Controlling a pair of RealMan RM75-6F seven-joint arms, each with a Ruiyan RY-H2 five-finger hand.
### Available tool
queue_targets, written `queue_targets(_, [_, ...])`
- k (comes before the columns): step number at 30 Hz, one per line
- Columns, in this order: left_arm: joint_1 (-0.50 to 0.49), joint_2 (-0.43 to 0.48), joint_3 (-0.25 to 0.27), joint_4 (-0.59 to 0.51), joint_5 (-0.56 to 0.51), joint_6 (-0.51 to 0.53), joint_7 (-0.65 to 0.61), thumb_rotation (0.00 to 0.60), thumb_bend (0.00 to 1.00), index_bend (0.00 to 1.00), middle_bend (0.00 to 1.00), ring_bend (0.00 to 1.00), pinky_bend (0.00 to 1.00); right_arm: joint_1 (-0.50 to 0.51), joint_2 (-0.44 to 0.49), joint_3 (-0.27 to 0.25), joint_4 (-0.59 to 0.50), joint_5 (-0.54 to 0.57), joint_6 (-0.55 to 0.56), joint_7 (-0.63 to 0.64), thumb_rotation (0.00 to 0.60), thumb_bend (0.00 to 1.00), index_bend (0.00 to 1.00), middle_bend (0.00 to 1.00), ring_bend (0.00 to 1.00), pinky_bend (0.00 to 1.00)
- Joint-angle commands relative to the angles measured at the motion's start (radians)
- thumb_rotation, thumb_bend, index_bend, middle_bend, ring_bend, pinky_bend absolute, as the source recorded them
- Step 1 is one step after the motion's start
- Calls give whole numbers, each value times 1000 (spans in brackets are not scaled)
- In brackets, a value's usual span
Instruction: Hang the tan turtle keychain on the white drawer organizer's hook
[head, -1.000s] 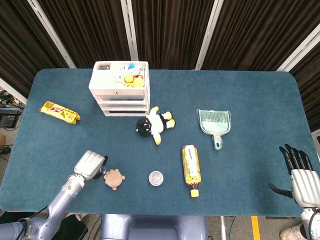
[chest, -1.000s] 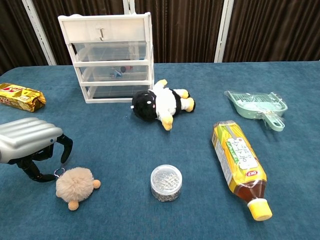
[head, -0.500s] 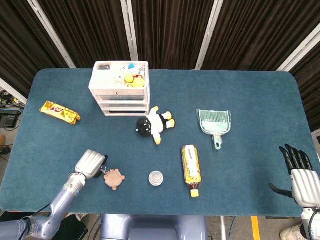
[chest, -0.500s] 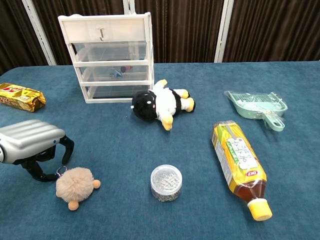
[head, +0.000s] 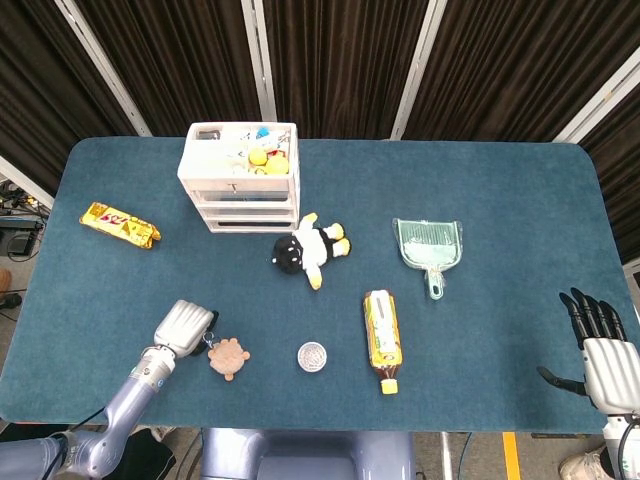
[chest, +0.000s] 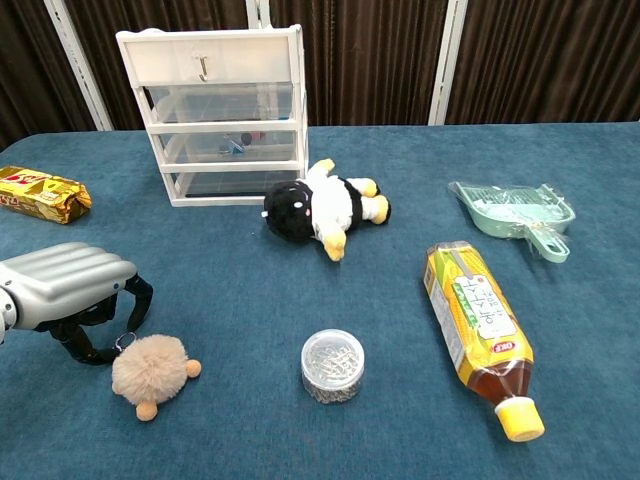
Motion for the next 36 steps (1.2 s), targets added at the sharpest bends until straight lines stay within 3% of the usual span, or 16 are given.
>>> queue_targets(1, [-3, -2, 0, -1, -6, -1, 3, 600, 248, 532, 988, 888, 747, 0, 0, 1, 0, 1, 0, 1, 600, 4, 0, 0, 0, 0])
queue_targets(5, [-5, -2, 7, -8, -13, 1, 10, 600, 284, 587, 988, 888, 747, -1, 0, 0, 0, -1, 3, 1, 600, 5, 0, 0, 0, 0])
queue_targets(12, [-13, 17, 3, -34, 22, 23, 1, 600, 285, 573, 988, 888, 747, -1, 2, 1, -1, -2, 4, 4, 600, 5, 0, 0, 0, 0])
queue_targets(24, [-70, 90, -72, -55, 125, 57, -46, 600, 286, 571, 988, 888, 746, -3, 2, -2, -1, -3, 2, 5, 600, 4, 0, 0, 0, 0])
queue_targets(36, [-168, 137, -150, 61, 230, 40, -103, 600, 285, 570, 989, 888, 746, 2, 0, 2, 0, 11, -12, 5, 600, 5, 0, 0, 0, 0])
